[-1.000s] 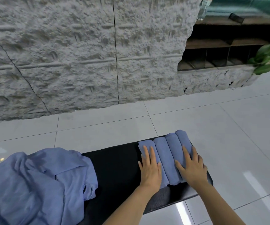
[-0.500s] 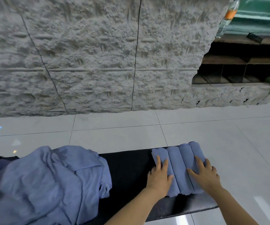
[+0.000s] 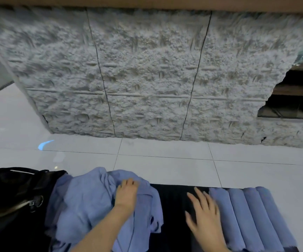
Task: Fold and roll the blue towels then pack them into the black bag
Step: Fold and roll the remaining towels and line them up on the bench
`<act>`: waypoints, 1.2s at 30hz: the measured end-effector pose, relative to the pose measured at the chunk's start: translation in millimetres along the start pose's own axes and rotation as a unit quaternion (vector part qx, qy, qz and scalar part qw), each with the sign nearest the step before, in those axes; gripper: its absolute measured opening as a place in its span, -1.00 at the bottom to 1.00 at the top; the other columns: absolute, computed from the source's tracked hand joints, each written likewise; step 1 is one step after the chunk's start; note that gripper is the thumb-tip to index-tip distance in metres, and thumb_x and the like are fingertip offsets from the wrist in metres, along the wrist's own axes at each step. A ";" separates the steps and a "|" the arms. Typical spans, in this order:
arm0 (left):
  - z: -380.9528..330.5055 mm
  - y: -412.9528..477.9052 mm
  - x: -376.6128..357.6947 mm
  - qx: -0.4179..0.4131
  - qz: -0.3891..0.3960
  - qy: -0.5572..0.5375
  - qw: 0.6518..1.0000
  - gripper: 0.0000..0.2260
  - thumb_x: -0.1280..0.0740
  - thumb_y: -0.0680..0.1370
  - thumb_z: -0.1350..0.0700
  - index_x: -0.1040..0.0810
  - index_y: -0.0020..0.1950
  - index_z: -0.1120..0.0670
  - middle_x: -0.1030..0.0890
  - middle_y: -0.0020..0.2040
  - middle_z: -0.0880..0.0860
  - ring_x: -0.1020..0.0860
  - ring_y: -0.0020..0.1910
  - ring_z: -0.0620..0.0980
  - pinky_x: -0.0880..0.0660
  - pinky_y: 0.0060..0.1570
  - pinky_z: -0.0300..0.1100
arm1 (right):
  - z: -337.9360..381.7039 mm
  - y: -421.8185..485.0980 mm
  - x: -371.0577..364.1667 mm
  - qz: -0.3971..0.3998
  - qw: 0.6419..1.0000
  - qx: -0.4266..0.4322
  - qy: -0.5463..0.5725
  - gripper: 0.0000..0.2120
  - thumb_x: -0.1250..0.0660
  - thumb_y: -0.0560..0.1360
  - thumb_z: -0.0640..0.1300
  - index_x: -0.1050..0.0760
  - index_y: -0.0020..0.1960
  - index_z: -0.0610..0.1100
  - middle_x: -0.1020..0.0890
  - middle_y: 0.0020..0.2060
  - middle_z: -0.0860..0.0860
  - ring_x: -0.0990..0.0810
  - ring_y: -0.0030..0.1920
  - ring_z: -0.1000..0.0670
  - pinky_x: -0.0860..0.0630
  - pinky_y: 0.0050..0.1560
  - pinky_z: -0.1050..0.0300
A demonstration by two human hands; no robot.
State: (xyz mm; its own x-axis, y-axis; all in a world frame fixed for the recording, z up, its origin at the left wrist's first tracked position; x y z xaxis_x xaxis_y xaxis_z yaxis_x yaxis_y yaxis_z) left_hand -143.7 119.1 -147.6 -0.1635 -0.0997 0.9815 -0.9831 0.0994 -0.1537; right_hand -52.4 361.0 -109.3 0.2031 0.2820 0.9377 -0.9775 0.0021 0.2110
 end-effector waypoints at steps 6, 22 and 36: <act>19.9 6.9 8.8 0.057 0.053 -0.150 0.986 -0.66 -0.18 0.49 0.27 -0.18 -0.43 0.03 -0.35 -0.48 0.02 -0.31 -0.42 -0.08 -0.22 -0.39 -0.21 | 77.4 13.4 -21.4 0.074 0.994 0.070 0.043 -0.66 -0.15 0.30 0.13 -0.42 0.07 0.18 -0.60 0.02 0.21 -0.56 0.04 0.06 -0.49 0.07 0.03; 34.6 -64.3 216.3 -0.068 -0.120 -0.356 0.924 -0.97 -0.45 0.44 0.21 -0.63 -0.19 0.14 -0.55 -0.36 -0.04 -0.49 -0.37 -0.19 -0.40 -0.31 -0.42 | 202.5 81.4 113.6 0.079 0.927 -0.052 0.364 -0.87 -0.19 0.56 -0.24 -0.43 -0.16 -0.16 -0.48 -0.34 0.05 -0.44 -0.26 0.02 -0.33 -0.24 0.18; 97.0 -101.8 180.5 0.109 -0.092 -0.133 0.981 -0.75 -0.23 0.50 0.21 -0.32 -0.38 0.09 -0.34 -0.44 0.02 -0.35 -0.33 0.04 -0.32 -0.41 -0.15 | 157.6 48.2 192.8 0.142 0.895 -0.074 0.417 -0.72 -0.19 0.61 -0.10 -0.36 -0.28 -0.12 -0.36 -0.33 -0.03 -0.34 -0.23 0.01 -0.26 -0.19 0.16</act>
State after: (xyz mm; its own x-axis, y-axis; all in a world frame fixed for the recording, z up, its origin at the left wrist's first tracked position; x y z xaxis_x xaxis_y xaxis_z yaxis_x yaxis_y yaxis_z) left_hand -81.1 -5.1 34.1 0.0313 -0.3537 0.9349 -0.9874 -0.1563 -0.0261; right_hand -51.4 264.2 125.2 -0.1073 0.9092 0.4023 -0.9923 -0.0728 -0.1003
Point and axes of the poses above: each hand's wrist, its own y-axis towards the middle knuckle, its own x-axis out of the back of the hand, z = x × y, the point moved 10 cm from there along y, towards the middle knuckle
